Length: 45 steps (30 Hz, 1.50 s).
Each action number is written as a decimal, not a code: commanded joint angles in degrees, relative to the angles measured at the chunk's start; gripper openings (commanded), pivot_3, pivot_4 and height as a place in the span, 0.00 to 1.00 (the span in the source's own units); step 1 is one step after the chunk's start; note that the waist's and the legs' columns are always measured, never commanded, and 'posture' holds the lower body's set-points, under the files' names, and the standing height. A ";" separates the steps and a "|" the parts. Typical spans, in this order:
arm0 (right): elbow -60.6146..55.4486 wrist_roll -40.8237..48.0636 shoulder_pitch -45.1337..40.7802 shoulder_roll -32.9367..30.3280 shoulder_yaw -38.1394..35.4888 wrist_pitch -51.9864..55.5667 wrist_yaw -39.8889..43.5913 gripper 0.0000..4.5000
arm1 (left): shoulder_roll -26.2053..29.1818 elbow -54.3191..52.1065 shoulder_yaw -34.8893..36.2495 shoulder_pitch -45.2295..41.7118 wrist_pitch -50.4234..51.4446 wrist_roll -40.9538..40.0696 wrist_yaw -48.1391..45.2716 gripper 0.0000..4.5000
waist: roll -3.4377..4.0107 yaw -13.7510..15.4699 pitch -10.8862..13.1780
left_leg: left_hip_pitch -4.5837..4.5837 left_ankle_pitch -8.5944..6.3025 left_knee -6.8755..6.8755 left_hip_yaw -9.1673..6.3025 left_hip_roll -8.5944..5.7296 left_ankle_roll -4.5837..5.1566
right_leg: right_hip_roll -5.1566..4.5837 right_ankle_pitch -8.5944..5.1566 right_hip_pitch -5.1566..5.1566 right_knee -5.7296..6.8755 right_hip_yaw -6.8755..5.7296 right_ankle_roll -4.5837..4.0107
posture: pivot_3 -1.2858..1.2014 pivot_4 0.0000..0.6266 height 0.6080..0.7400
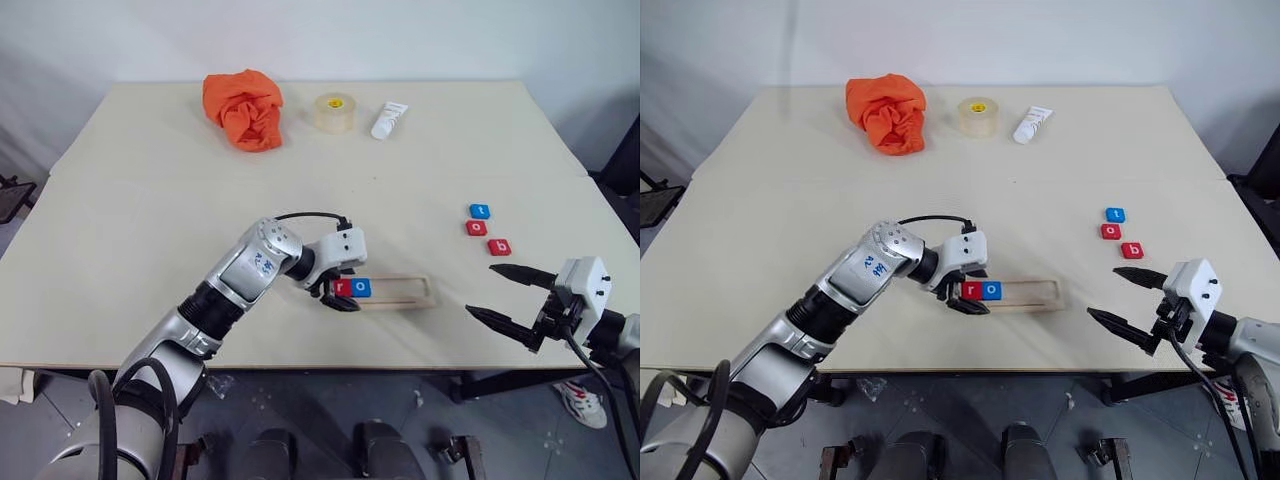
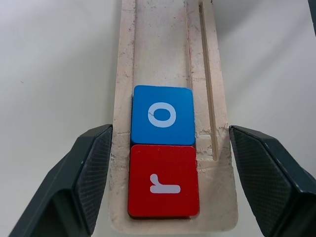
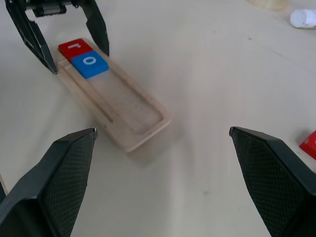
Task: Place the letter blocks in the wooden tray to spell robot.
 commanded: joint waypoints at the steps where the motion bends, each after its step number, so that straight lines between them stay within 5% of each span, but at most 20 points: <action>1: -0.09 0.77 -0.66 -0.33 -0.12 -0.22 0.20 1.00 | 0.80 -3.77 0.72 0.39 0.94 -0.22 -0.11 0.92 | 0.00 0.06 0.00 | 0.00 0.00 0.00 0.00 0.00 0.00 | 0.00 0.00 0.00 0.00 0.00 0.00 | 0.52 0.24 1.00; 3: 0.43 0.64 -1.09 -0.47 0.02 -0.23 0.38 1.00 | 1.30 -4.74 1.29 0.85 1.06 -0.35 0.03 1.00 | 0.00 0.05 0.00 | 0.00 0.00 0.02 0.00 0.00 0.01 | -0.01 0.00 0.00 0.00 0.01 0.00 | 0.52 0.24 1.00; 15: 7.36 -1.68 -3.88 -1.83 -0.40 0.54 -2.15 1.00 | 5.20 -11.83 19.10 10.14 -0.86 -9.31 4.69 1.00 | 0.01 -0.09 -0.01 | 0.00 -0.02 0.19 0.03 0.03 0.03 | -0.03 0.02 0.02 0.05 0.05 0.03 | 0.52 0.24 1.00; 22: 15.39 -6.81 -7.84 -5.05 0.34 3.28 -7.20 1.00 | 5.62 -5.53 33.23 18.78 -25.50 -15.04 4.07 1.00 | 0.05 -0.24 -0.02 | 0.00 -0.03 0.31 0.08 0.02 0.05 | -0.07 0.03 0.03 0.04 0.05 0.04 | 0.52 0.24 1.00; 31: 14.30 -4.51 -9.12 2.90 -3.47 6.22 -19.61 1.00 | 4.58 0.88 34.39 28.21 -47.53 -19.37 -6.62 1.00 | 0.05 -0.06 -0.03 | 0.00 -0.05 0.31 0.15 0.07 0.08 | -0.07 0.09 0.05 -0.04 0.03 0.04 | 0.52 0.24 1.00; 45: 8.11 -2.54 -7.79 3.74 -5.30 13.02 -24.22 1.00 | 4.56 8.54 32.60 25.04 -53.76 -19.82 -11.83 1.00 | 0.06 -0.25 -0.03 | -0.01 -0.16 0.41 0.22 0.04 0.28 | -0.07 0.13 0.08 -0.02 0.10 0.11 | 0.52 0.24 1.00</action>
